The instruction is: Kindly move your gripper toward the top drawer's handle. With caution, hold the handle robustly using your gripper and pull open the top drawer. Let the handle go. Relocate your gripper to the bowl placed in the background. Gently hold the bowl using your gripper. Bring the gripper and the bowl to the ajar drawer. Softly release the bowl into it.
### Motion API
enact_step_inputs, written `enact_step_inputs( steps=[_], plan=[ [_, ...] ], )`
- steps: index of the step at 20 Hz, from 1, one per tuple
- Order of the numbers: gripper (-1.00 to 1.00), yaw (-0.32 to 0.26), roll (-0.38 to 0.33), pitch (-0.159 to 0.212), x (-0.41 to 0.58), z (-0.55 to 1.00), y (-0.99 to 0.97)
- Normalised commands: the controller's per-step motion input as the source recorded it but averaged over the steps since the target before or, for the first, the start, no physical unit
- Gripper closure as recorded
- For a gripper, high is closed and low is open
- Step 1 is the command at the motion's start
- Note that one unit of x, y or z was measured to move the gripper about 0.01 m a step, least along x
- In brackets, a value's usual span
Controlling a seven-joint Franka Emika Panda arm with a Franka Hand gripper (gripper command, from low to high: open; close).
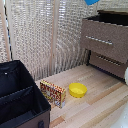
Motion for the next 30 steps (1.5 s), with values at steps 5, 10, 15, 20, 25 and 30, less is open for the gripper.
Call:
enact_step_inputs(
  steps=[5, 10, 15, 20, 25, 30],
  plan=[
    [1.0, 0.0, 0.017, -0.145, -0.568, -0.33, -0.85],
    [1.0, 0.054, 0.047, -0.114, -0.711, -0.58, -0.43],
    [1.0, 0.127, 0.075, -0.006, -0.684, -0.57, 0.0],
    [1.0, 0.063, 0.059, -0.002, -0.596, -0.43, 0.14],
    [-1.0, 0.012, 0.004, -0.068, 0.022, -0.01, 0.05],
    [-1.0, 0.023, 0.006, -0.097, 0.231, 0.07, 0.02]
  ],
)
